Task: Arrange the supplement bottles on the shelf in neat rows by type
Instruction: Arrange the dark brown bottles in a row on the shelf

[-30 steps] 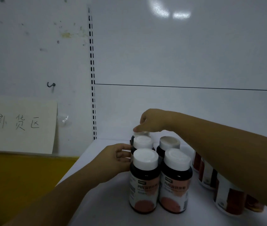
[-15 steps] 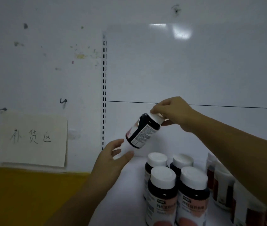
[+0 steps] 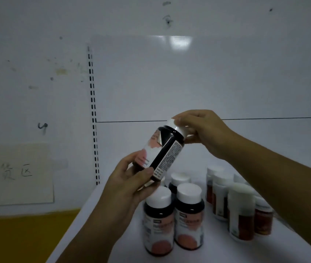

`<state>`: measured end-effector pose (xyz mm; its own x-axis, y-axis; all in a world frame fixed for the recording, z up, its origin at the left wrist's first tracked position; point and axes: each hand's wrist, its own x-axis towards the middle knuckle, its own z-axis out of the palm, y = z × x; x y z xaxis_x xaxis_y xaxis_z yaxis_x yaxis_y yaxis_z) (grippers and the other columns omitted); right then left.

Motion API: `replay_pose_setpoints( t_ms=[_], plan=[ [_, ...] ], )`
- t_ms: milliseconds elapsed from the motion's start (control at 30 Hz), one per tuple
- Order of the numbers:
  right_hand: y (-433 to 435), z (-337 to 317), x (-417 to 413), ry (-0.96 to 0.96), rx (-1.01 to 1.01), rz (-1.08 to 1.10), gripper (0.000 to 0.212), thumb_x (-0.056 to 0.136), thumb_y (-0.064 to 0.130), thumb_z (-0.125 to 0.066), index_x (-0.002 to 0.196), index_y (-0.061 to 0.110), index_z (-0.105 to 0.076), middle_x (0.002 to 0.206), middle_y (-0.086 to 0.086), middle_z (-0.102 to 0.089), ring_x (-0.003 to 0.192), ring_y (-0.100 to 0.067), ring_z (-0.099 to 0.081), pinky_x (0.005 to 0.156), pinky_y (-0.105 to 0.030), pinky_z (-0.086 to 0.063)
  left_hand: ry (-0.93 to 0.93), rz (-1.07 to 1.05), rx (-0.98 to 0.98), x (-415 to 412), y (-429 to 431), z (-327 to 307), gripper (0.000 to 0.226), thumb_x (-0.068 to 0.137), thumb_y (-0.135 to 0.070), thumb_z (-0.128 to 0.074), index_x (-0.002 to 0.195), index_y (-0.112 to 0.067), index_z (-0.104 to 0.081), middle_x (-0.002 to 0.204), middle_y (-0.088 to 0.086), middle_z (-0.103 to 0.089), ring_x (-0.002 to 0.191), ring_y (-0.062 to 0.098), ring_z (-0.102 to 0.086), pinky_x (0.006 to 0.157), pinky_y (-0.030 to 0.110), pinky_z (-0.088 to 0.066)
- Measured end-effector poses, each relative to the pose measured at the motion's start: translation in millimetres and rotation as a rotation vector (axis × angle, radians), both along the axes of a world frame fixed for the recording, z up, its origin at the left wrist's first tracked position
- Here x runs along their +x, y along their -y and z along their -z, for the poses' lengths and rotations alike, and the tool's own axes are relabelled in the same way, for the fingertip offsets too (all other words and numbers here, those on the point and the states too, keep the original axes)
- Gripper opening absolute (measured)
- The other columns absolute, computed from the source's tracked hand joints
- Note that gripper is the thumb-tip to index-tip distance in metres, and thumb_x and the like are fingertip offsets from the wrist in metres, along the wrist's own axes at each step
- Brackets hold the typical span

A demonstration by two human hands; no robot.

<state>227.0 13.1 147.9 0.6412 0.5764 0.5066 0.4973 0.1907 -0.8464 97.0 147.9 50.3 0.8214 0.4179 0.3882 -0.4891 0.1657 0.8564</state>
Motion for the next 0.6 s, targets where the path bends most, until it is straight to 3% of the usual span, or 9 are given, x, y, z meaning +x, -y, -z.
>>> replay_pose_setpoints(
  t_ms=[267, 367, 433, 600],
  plan=[
    [157, 23, 10, -0.005, 0.066, 0.128, 0.016, 0.089, 0.014, -0.059, 0.074, 0.012, -0.063, 0.045, 0.013, -0.054, 0.043, 0.0, -0.05, 0.055, -0.018, -0.047, 0.009, 0.223, -0.111, 35, 142, 13, 0.053, 0.062, -0.008, -0.064, 0.114, -0.01, -0.056, 0.11, 0.011, -0.069, 0.095, 0.026, -0.069, 0.075, 0.036, -0.059],
    [243, 40, 16, 0.034, 0.022, 0.225, 0.005, 0.082, 0.018, -0.065, 0.08, 0.015, -0.068, 0.06, 0.012, -0.066, 0.058, -0.001, -0.06, 0.063, -0.019, -0.05, -0.054, 0.394, -0.18, 64, 219, 34, 0.052, 0.064, 0.003, -0.066, 0.114, -0.007, -0.055, 0.115, 0.015, -0.066, 0.096, 0.028, -0.068, 0.072, 0.035, -0.059],
    [302, 52, 15, 0.048, -0.007, 0.307, 0.015, 0.071, 0.027, -0.069, 0.081, 0.016, -0.07, 0.07, 0.008, -0.071, 0.068, -0.005, -0.066, 0.064, -0.018, -0.051, -0.081, 0.562, -0.25, 85, 272, 49, 0.055, 0.064, 0.011, -0.071, 0.114, -0.007, -0.056, 0.117, 0.016, -0.065, 0.1, 0.03, -0.067, 0.073, 0.037, -0.058],
    [428, 93, 21, -0.049, 0.018, 0.545, 0.014, 0.059, 0.03, -0.071, 0.069, 0.021, -0.072, 0.063, 0.009, -0.07, 0.063, -0.005, -0.064, 0.06, -0.017, -0.051, -0.212, 0.9, -0.521, 129, 395, 93, 0.093, 0.035, -0.014, -0.094, 0.119, -0.008, -0.057, 0.121, 0.016, -0.064, 0.106, 0.033, -0.064, 0.082, 0.048, -0.055]
  ],
)
